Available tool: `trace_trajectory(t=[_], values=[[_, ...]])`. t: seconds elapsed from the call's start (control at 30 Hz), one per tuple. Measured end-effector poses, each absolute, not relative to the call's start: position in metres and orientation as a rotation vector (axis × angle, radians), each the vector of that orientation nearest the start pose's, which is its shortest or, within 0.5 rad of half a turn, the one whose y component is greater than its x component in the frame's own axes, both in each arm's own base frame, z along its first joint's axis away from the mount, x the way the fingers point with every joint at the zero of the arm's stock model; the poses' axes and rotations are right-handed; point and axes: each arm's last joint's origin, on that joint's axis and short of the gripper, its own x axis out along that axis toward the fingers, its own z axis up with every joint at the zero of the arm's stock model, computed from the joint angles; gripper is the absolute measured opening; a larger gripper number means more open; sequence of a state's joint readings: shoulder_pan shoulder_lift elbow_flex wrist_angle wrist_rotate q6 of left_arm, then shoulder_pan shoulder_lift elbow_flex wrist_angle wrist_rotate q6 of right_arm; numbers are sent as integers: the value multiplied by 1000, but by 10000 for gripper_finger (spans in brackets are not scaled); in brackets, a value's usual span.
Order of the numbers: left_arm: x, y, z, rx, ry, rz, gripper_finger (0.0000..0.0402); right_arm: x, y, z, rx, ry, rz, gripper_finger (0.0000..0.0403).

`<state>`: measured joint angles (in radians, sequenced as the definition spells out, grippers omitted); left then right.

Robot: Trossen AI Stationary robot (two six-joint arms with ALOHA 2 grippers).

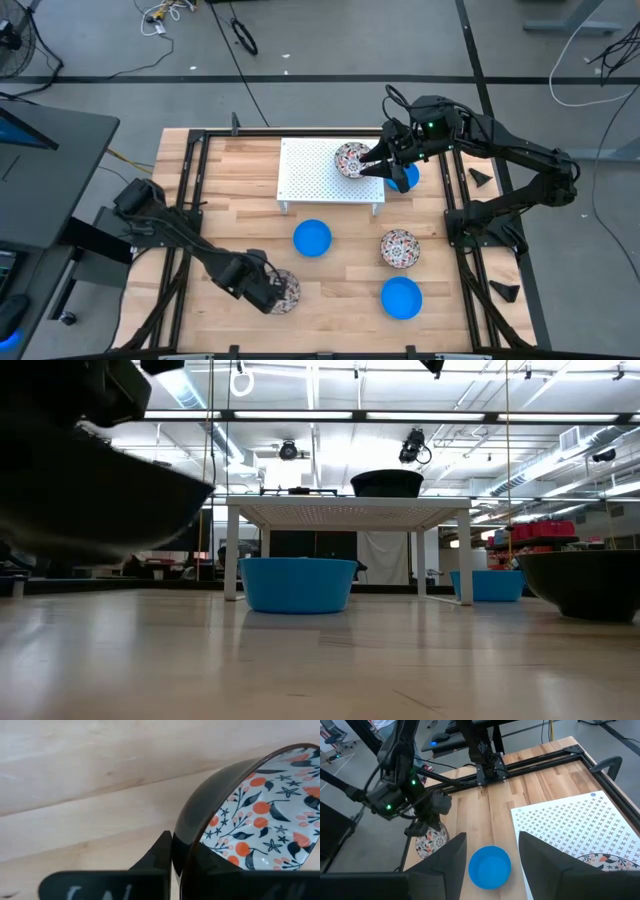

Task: Pick & Place Mini bowls
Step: Stack the left white patterned bowl on top of the other white patterned bowl on the shelf

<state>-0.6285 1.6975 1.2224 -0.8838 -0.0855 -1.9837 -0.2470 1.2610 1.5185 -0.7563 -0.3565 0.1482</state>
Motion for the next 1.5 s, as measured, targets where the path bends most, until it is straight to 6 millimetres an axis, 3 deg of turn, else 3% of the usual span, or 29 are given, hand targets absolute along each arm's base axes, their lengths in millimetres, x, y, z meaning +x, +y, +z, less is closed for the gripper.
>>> trace_trajectory(t=[0.43, 0.9, 1.2, 1.5], values=[[241, -170, 258, -1264, 1091, 768, 23, 240, -50, 430, 289, 484, 73, 183], [216, -151, 301, -1305, 1048, 603, 20, 240, -50, 430, 166, 478, 103, 183], [205, -127, 319, -1281, 1042, 549, 19, 240, -50, 430, 156, 477, 106, 183], [208, -94, 330, -1250, 1042, 480, 18, 239, -50, 429, 36, 483, 136, 188]])
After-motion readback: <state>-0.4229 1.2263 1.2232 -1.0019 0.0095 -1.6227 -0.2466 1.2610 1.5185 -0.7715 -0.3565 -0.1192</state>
